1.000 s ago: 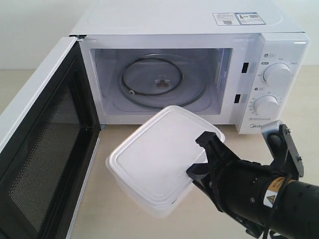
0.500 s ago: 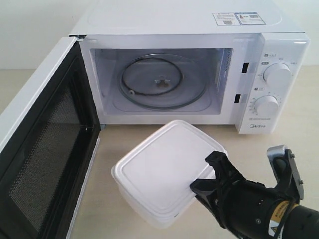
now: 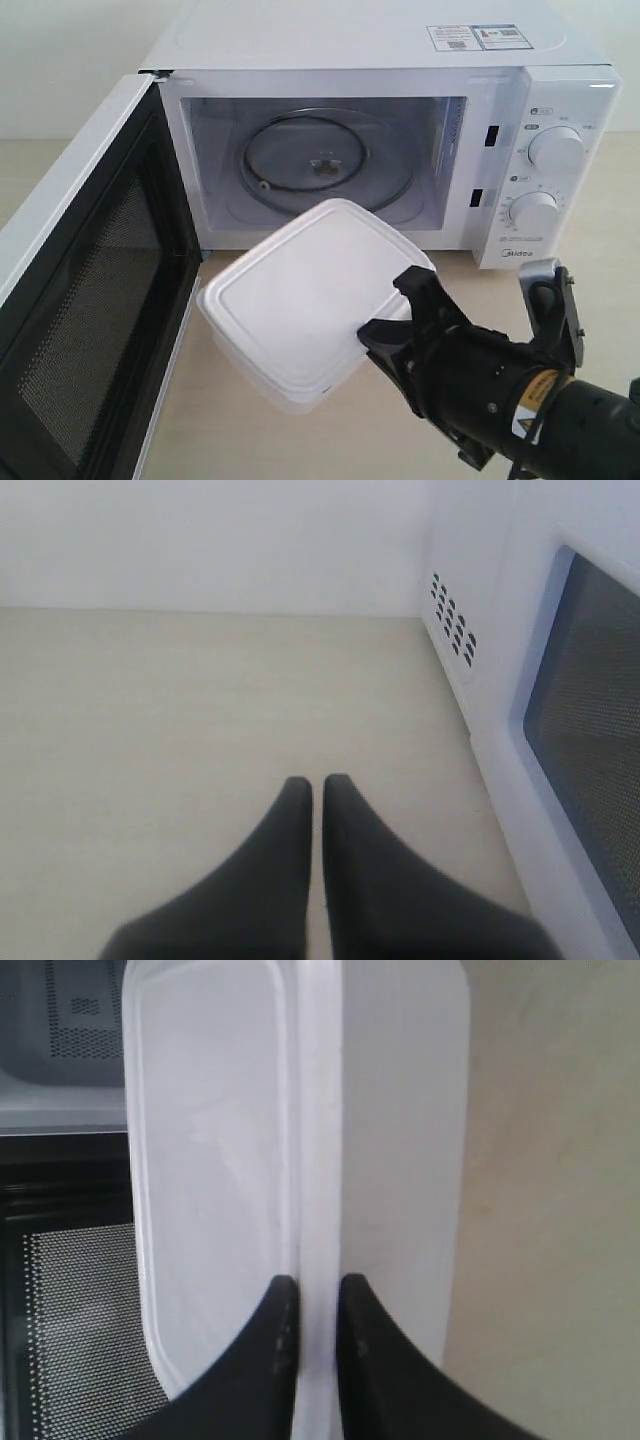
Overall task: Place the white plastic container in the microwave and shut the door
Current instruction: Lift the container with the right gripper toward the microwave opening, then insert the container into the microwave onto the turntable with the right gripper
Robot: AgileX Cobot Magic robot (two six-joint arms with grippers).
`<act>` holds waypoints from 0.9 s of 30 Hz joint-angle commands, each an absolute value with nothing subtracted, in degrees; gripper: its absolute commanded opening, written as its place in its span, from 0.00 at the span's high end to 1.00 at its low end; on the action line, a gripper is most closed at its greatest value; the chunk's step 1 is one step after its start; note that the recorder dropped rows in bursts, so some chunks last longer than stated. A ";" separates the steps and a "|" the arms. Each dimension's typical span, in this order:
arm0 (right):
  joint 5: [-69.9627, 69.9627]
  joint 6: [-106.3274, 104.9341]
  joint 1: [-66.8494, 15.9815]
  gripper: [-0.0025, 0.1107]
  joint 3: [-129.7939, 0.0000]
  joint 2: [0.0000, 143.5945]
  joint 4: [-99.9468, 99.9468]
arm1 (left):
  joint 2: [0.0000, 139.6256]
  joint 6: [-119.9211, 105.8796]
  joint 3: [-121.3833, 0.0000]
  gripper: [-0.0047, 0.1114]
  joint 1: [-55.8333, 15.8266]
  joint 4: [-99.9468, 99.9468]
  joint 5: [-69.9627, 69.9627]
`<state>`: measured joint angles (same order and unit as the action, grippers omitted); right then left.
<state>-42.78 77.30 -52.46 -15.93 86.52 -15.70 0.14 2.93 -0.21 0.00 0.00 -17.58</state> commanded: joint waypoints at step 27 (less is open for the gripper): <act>-35.09 60.75 -44.89 0.98 -40.84 100.07 -34.13 | 0.00 3.40 0.00 0.92 0.10 0.00 -17.60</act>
<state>-33.39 61.48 -46.40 -40.46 100.39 -34.42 0.14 2.93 -0.21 0.00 0.00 -17.58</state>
